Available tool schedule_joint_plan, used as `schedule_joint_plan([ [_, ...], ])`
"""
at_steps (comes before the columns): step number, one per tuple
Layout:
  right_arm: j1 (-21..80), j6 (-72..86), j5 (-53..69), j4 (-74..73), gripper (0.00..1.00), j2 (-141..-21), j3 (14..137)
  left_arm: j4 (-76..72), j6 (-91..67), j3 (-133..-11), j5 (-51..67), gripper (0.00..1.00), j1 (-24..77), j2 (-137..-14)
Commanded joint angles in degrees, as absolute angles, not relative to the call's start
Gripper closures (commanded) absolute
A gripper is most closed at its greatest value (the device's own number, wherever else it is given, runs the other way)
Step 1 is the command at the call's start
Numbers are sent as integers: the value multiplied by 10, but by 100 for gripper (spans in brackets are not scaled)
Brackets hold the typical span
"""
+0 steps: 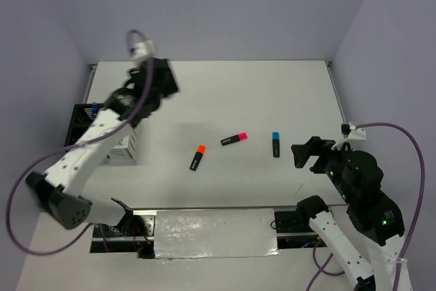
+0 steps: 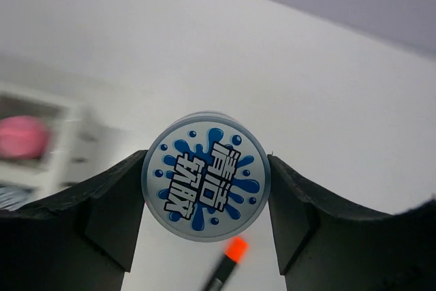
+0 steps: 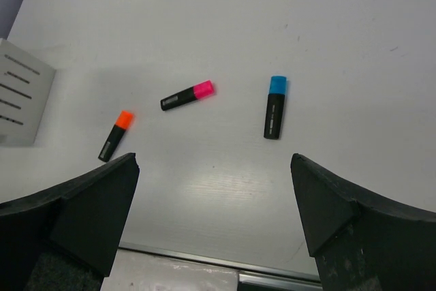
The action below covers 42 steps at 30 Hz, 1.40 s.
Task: Sort the stationery into containers
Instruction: Pick up the stationery from the center of the board, then place the stationery in the storage box.
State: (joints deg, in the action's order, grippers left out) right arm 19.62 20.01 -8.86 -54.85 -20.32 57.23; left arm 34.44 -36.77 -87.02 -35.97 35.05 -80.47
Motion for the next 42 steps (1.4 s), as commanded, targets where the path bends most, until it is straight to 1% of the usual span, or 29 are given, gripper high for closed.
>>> schedule_joint_plan([
  [1, 194, 200, -48, -501, 0, -198, 560, 445, -423, -788, -355, 100, 215, -716],
  [2, 194, 200, -41, -499, 0, -198, 558, 443, -416, -774, -334, 100, 188, -686],
  [3, 194, 200, -27, -495, 0, -198, 557, 443, -411, -755, -304, 100, 138, -676],
  [5, 194, 200, -19, -490, 0, -197, 555, 440, -397, -740, -276, 100, 96, -655],
  [6, 194, 200, -13, -490, 0, -197, 555, 437, -392, -725, -249, 100, 59, -650],
  [11, 194, 200, -3, -494, 0, -189, 558, 409, -382, -663, -197, 100, -26, -626],
  [18, 194, 192, 13, -504, 0, -185, 572, 383, -393, -607, -207, 100, -36, -595],
  [26, 194, 192, 23, -499, 0, -185, 570, 410, -397, -605, -256, 100, -38, -587],
  [36, 194, 193, 32, -497, 0, -186, 571, 395, -387, -583, -249, 100, -49, -597],
  [38, 194, 192, 32, -497, 0, -186, 572, 394, -383, -580, -247, 95, -50, -601],
  [39, 194, 193, 33, -497, 0, -186, 573, 395, -383, -580, -248, 85, -49, -604],
  [40, 194, 192, 33, -497, 0, -187, 573, 395, -379, -579, -246, 79, -49, -604],
  [41, 194, 192, 33, -497, 0, -187, 573, 395, -379, -580, -245, 62, -49, -604],
  [42, 195, 192, 34, -497, 0, -187, 574, 397, -379, -581, -246, 53, -49, -604],
])
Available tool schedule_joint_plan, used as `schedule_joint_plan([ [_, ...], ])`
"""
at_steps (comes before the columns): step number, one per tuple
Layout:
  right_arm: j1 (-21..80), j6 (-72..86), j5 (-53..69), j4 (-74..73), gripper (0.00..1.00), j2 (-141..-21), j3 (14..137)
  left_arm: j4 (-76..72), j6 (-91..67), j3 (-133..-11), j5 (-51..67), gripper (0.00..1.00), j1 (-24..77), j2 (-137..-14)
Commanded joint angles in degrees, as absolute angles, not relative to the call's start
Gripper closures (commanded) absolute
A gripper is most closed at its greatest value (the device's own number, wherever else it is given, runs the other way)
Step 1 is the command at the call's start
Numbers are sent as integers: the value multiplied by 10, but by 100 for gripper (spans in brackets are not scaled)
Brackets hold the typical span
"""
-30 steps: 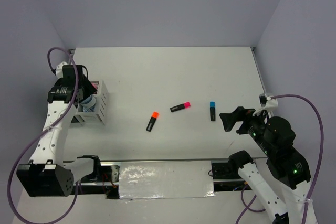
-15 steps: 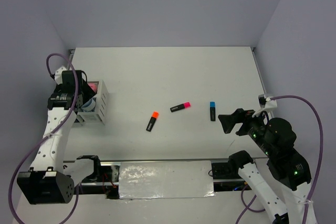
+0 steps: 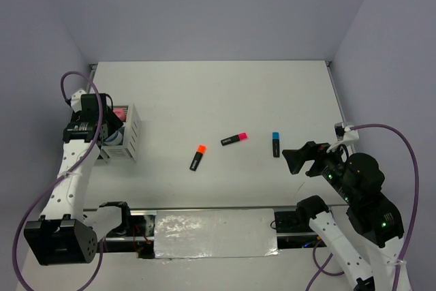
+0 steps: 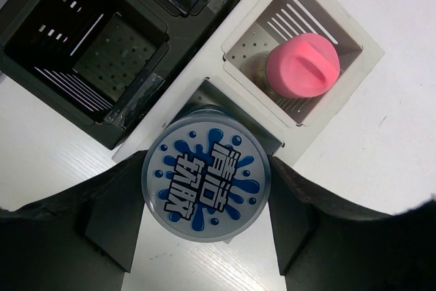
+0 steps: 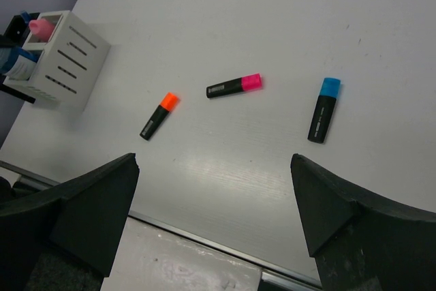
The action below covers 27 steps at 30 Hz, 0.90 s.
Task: Sort the stationery into containers
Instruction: Place the stationery in the storage box, then pick up the pen from the center of the board.
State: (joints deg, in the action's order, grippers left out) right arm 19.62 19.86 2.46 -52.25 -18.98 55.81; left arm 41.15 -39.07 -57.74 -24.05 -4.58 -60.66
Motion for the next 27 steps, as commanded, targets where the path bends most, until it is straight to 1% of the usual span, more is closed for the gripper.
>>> schedule_joint_plan([
  [1, 195, 192, 35, -497, 0, -188, 573, 396, -374, -582, -242, 43, -50, -602],
  [2, 195, 193, 35, -495, 0, -189, 572, 396, -375, -583, -241, 31, -49, -599],
  [3, 194, 193, 36, -495, 0, -189, 571, 398, -375, -585, -242, 8, -49, -595],
  [4, 194, 194, 37, -492, 0, -190, 570, 397, -370, -587, -236, 1, -49, -592],
  [11, 194, 195, 45, -480, 0, -199, 559, 413, -351, -631, -215, 1, -49, -575],
  [12, 194, 195, 45, -477, 0, -200, 557, 410, -340, -634, -201, 1, -48, -572],
  [14, 194, 197, 45, -467, 0, -206, 545, 389, -335, -633, -138, 1, -40, -556],
  [15, 194, 200, 45, -461, 0, -211, 539, 375, -334, -628, -120, 1, -7, -552],
  [16, 194, 204, 45, -451, 0, -217, 527, 362, -339, -628, -126, 1, 25, -549],
  [17, 194, 207, 47, -449, 0, -234, 523, 361, -345, -630, -153, 1, 65, -552],
  [18, 195, 219, 48, -445, 0, -243, 514, 364, -358, -635, -185, 1, 149, -555],
  [20, 194, 230, 50, -437, 0, -265, 505, 384, -370, -646, -246, 1, 216, -576],
  [21, 194, 242, 48, -426, 0, -269, 491, 384, -372, -644, -240, 1, 252, -582],
  [24, 195, 257, 25, -417, 0, -285, 473, 352, -367, -613, -200, 1, 310, -600],
  [27, 195, 265, 4, -404, 0, -286, 461, 330, -374, -579, -210, 1, 373, -641],
])
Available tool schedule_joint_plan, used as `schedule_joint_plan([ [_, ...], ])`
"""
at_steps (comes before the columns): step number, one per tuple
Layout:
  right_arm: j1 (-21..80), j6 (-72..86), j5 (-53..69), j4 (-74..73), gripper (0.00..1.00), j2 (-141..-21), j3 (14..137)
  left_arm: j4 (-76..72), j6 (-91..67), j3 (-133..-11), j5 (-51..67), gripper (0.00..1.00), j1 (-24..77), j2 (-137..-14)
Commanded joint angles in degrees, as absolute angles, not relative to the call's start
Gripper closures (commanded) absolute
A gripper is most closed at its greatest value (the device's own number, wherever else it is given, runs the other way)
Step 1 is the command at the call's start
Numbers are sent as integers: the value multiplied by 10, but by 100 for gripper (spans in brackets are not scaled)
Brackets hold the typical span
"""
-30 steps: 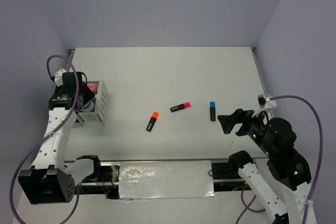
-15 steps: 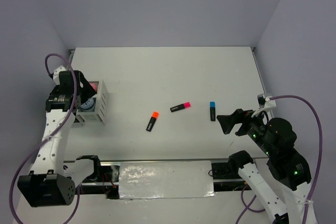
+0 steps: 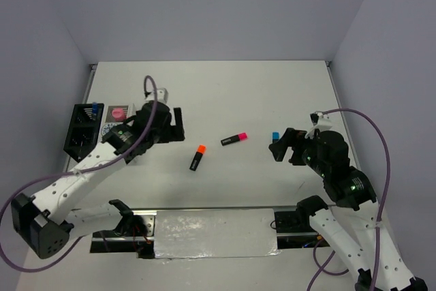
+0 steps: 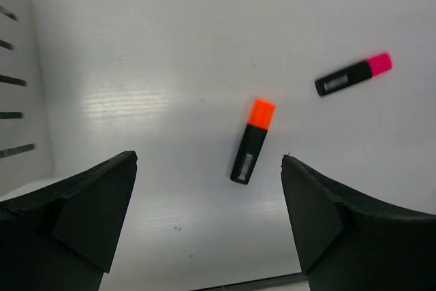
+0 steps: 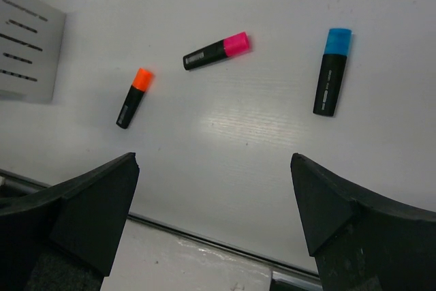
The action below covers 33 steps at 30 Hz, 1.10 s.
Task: Sort the stationery into containers
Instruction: Pick up the pen from the center of the board.
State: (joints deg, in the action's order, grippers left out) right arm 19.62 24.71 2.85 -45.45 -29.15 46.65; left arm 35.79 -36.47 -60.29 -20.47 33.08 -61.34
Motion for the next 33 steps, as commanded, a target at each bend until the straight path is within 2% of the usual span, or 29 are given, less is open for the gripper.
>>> schedule_joint_plan([
  [1, 196, 268, 4, -398, 0, -285, 458, 325, -377, -568, -214, 1, 388, -663],
  [5, 201, 274, 1, -387, 2, -332, 438, 309, -424, -544, -248, 1, 441, -683],
  [8, 214, 288, -88, -372, 1, -383, 411, 292, -434, -527, -234, 1, 446, -677],
  [9, 214, 300, -167, -361, 0, -410, 398, 292, -437, -527, -233, 1, 456, -675],
  [10, 210, 301, -190, -358, 0, -427, 398, 292, -438, -526, -234, 1, 461, -673],
  [18, 163, 259, -134, -305, 0, -686, 464, 341, -412, -566, -226, 1, 489, -680],
  [23, 131, 248, -86, -249, 5, -757, 454, 340, -408, -555, -216, 1, 495, -647],
  [28, 120, 218, -52, -246, 25, -864, 475, 341, -402, -549, -213, 1, 495, -609],
  [31, 121, 214, -34, -244, 32, -888, 481, 350, -399, -556, -214, 1, 495, -600],
  [33, 120, 212, -23, -249, 45, -906, 480, 357, -397, -565, -217, 1, 494, -593],
])
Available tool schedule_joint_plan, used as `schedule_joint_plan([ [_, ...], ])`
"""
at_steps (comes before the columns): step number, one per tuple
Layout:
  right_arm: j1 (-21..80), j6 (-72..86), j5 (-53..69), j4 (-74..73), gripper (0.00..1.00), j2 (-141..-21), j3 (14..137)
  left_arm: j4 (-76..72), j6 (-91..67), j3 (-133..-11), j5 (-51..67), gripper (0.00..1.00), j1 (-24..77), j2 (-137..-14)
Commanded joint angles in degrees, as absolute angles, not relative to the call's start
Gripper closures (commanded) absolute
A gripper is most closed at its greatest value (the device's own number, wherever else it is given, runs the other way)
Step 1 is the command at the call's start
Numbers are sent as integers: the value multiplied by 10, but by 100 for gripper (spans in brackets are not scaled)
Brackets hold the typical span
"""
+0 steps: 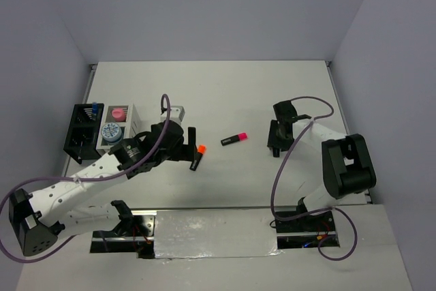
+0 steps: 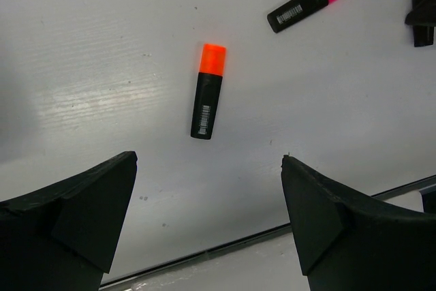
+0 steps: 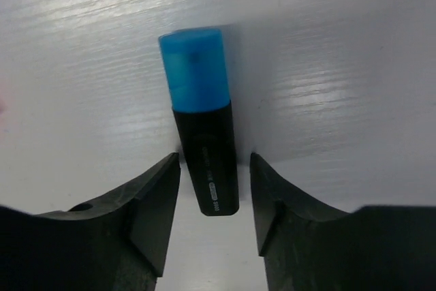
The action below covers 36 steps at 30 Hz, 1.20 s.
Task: Sort the stationery into containers
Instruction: Pick up the pen from the center of the board.
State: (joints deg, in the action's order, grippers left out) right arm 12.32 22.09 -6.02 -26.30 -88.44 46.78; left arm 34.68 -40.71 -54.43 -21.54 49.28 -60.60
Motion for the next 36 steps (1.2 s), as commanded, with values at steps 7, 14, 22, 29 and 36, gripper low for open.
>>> schedule_joint_plan([
  [7, 134, 217, -26, -241, 86, -912, 466, 358, -397, -572, -228, 1, 494, -572],
  [14, 180, 200, -12, -199, 100, -762, 414, 285, -409, -582, -186, 1, 494, -570],
  [22, 344, 264, 15, -138, 100, -494, 357, 41, -451, -572, -76, 1, 495, -584],
  [29, 439, 280, 5, -123, 100, -425, 375, 5, -464, -592, -29, 5, 495, -625],
  [36, 490, 286, -18, -121, 100, -451, 410, -23, -470, -578, -12, 9, 495, -651],
])
